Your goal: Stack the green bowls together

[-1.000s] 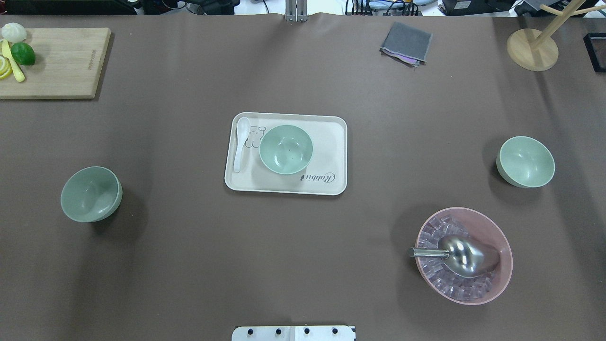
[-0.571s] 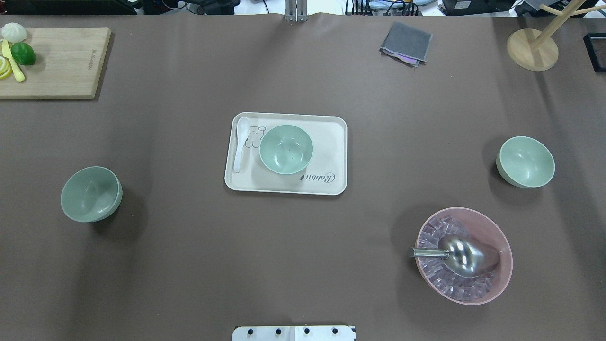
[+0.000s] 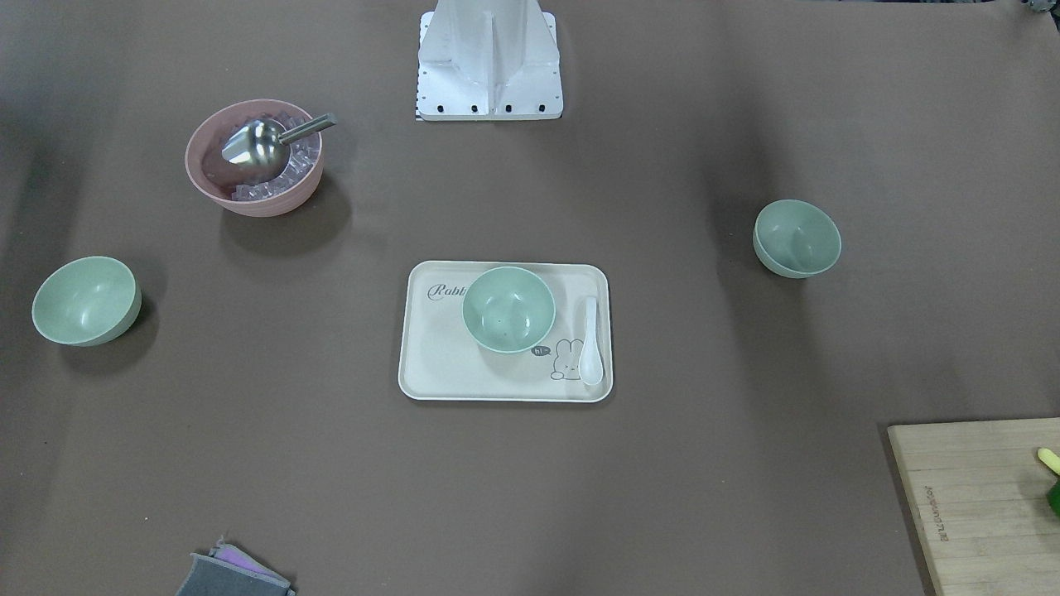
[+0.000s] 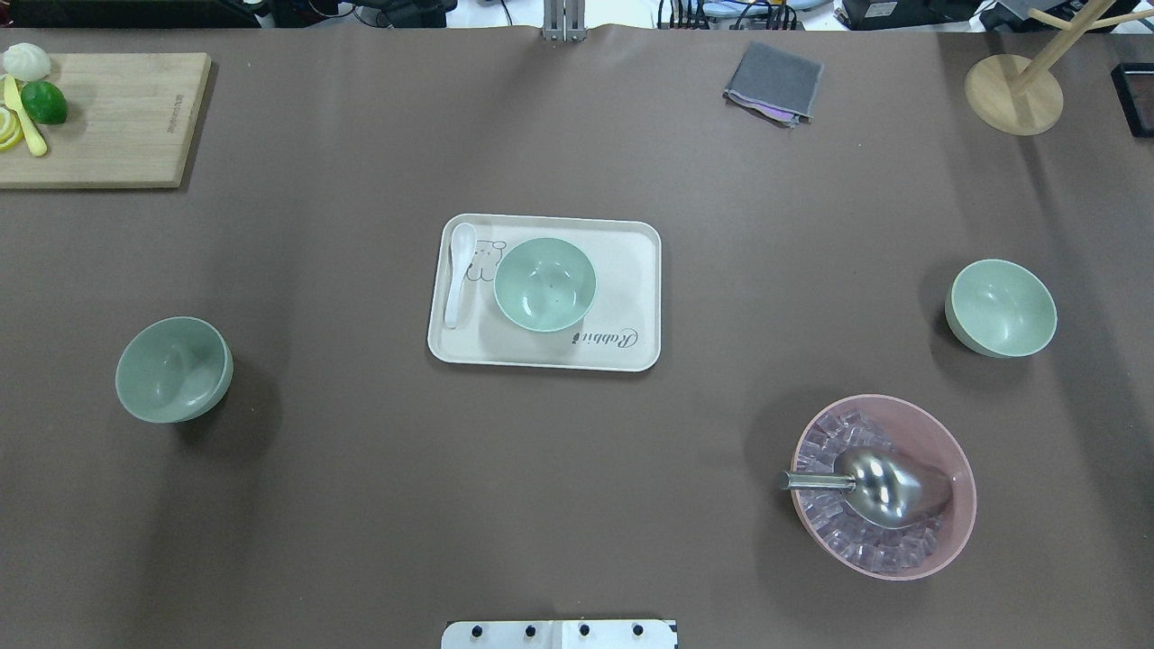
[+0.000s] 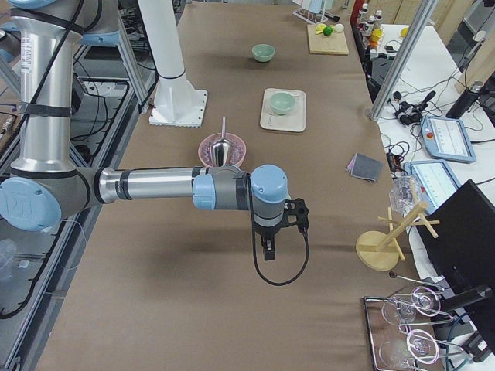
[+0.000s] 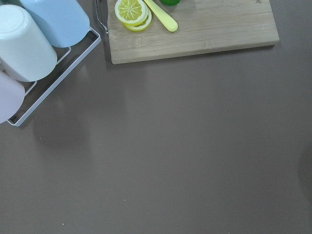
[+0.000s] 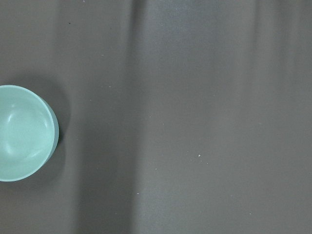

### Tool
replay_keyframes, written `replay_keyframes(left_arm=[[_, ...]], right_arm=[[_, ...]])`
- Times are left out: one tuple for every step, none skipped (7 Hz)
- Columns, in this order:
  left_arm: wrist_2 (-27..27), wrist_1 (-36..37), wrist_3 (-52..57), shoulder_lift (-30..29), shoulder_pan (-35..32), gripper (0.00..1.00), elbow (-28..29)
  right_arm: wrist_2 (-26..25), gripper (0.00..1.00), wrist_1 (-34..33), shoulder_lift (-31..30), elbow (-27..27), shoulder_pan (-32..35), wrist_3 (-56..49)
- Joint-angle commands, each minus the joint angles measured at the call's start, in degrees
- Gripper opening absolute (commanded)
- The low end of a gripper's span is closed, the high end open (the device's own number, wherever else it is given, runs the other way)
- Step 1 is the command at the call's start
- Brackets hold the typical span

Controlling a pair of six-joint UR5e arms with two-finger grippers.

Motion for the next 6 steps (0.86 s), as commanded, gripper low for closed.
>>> replay_keyframes(left_arm=[[0.0,0.07,-0.07,0.03,0.04,0.98,0.13],[0.0,0.15,-0.76,-0.06,0.04,0.98,0.05],[-0.09,-0.02,-4.25,-0.14,0.13,0.98,-0.48],[0.0,-0.98,-3.77,0.03,0.04,0.98,-0.13],[0.0,-4.21,-4.2,1.07,0.21,0.98,0.83],[0.0,-5.98,-4.11,1.17,0.13,0.98,1.53]], right_arm=[[0.0,1.0,0.02,-0.04,0.26,0.0,0.02],[0.0,1.0,0.02,-0.04,0.26,0.0,-0.07],[0.0,1.0,0.02,-0.21,0.44,0.0,-0.16],[-0.08,1.0,0.02,-0.3,0.61,0.0,-0.16],[-0.08,1.0,0.02,-0.21,0.7,0.0,-0.33],[-0.08,1.0,0.02,-0.3,0.62,0.0,-0.08]])
